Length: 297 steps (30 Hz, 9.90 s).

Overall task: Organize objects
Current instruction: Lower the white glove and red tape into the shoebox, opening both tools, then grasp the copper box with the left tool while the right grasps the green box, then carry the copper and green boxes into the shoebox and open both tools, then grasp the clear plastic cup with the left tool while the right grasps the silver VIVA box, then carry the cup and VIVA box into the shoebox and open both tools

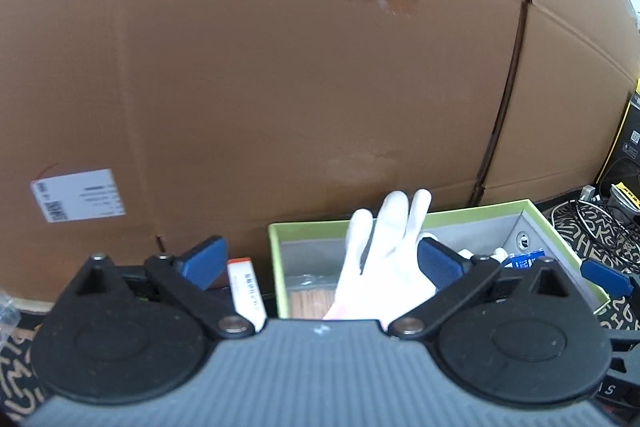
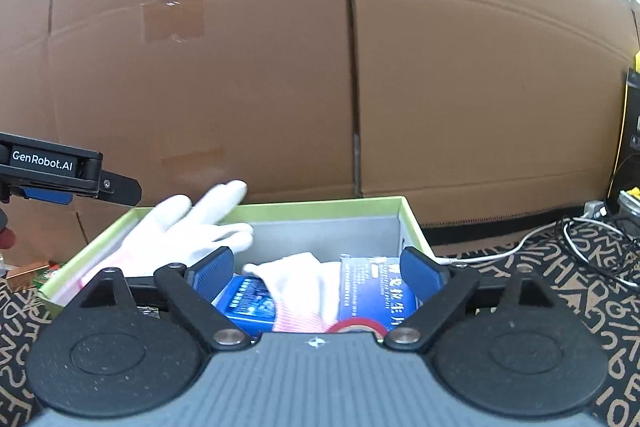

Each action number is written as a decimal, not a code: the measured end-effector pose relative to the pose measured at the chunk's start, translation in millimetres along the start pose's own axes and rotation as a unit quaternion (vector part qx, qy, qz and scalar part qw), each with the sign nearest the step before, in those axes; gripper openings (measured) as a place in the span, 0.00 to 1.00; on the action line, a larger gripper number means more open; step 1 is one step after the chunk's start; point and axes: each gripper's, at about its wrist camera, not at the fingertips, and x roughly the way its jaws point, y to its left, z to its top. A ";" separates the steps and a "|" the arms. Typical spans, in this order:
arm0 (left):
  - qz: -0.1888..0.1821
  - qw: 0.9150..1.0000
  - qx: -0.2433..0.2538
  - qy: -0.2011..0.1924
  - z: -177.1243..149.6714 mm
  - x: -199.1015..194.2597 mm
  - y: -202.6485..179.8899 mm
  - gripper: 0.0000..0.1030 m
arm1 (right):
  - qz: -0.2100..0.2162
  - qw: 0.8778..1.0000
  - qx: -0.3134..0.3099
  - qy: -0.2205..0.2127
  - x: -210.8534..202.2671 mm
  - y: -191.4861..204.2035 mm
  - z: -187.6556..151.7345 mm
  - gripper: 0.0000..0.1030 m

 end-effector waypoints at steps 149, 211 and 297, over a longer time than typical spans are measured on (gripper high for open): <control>-0.059 0.987 0.125 0.083 23.6 22.9 -25.6 0.30 | 0.020 1.000 0.015 0.000 -27.8 10.3 17.8 0.65; 0.128 0.990 -0.019 0.051 -65.2 -64.0 314.9 0.99 | 0.001 0.988 0.012 0.152 32.5 243.9 -57.1 0.42; -0.100 0.988 0.116 0.031 9.3 -48.1 -41.5 0.51 | 0.026 0.998 -0.054 0.001 -66.3 1.6 22.0 0.42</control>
